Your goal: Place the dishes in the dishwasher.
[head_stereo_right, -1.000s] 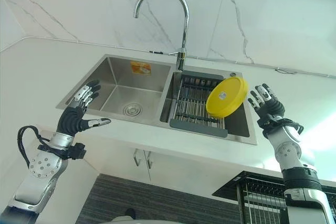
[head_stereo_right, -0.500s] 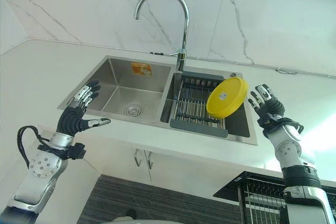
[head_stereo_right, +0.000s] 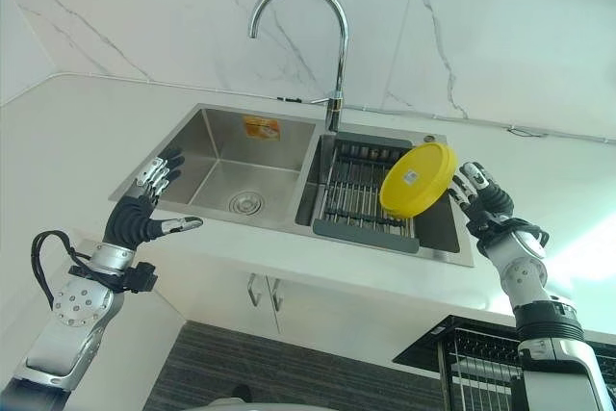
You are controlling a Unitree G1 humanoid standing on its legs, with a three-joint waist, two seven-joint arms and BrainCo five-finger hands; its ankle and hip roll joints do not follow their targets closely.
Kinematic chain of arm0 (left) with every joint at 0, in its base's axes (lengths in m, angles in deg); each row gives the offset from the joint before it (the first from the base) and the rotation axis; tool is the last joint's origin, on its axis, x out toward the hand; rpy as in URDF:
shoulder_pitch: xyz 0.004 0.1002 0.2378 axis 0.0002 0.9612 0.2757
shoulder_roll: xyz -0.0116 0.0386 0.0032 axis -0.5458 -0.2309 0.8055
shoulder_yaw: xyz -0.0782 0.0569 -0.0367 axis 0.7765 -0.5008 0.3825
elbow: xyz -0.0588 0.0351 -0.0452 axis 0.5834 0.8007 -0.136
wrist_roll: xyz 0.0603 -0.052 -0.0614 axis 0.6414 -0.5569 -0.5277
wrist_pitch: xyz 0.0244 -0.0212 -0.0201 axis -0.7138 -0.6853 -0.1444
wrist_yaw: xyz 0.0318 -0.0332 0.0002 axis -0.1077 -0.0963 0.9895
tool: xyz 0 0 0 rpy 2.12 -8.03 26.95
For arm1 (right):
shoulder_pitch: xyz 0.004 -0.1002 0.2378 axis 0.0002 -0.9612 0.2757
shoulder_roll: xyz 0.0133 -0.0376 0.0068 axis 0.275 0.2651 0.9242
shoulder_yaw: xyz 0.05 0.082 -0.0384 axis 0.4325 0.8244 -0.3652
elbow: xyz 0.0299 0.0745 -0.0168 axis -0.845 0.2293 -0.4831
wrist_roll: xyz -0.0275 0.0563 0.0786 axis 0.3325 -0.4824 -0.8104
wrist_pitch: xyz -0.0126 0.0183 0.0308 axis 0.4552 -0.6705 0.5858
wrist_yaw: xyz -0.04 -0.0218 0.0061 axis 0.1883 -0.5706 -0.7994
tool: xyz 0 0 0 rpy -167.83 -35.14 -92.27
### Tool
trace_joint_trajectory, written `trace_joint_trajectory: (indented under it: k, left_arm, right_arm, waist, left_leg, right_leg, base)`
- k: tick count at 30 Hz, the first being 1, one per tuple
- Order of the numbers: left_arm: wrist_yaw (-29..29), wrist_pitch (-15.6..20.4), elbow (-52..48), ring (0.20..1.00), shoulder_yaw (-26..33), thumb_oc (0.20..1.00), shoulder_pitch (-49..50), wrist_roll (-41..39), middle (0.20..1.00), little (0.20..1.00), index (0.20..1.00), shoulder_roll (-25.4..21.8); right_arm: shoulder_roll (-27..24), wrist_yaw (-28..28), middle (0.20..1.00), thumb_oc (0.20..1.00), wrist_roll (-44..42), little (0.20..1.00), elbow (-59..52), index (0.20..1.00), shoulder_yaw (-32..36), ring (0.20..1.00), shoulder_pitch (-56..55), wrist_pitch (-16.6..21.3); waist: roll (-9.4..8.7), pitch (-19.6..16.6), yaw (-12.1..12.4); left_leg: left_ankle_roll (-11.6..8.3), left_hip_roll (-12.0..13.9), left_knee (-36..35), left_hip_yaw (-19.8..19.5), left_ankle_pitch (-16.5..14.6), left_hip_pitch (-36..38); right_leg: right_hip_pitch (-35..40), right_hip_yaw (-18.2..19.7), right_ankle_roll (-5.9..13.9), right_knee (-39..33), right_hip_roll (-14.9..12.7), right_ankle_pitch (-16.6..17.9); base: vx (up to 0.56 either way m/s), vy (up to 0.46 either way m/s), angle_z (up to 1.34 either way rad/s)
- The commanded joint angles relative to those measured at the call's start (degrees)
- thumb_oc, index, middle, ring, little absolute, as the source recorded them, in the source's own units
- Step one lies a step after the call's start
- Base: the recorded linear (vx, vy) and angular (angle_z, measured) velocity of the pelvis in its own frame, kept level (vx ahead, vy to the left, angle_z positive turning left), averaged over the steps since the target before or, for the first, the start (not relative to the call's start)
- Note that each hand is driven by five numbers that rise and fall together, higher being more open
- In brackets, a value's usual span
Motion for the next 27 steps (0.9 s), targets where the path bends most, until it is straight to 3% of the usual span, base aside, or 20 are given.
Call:
trace_joint_trajectory:
  k: [1,27]
  left_arm:
    - [1.5,2.2,-1.7,1.0,-0.9,1.0,-2.4,-0.5,1.0,1.0,1.0,-3.2]
    - [1.7,1.4,-1.5,1.0,-1.3,1.0,-3.0,-0.6,1.0,1.0,1.0,-4.0]
  right_arm:
    - [-4.0,0.9,1.0,1.0,-1.0,1.0,2.7,1.0,-0.9,1.0,9.5,1.5]
    - [-5.2,0.3,1.0,1.0,-2.0,1.0,7.6,1.0,-2.5,1.0,12.4,-2.8]
  waist:
    - [-1.27,-0.5,2.3]
    - [-1.52,-0.6,2.9]
  left_leg:
    - [-2.84,3.8,0.3,-0.9,-5.9,4.4]
    - [-2.81,3.4,0.3,-1.1,-5.8,4.3]
  right_leg:
    - [-0.3,-1.9,1.86,0.1,-2.5,-1.1]
    - [0.1,-2.2,1.82,0.1,-2.5,-1.2]
  base:
    - [0.0,0.0,0.0]
    - [0.0,0.0,0.0]
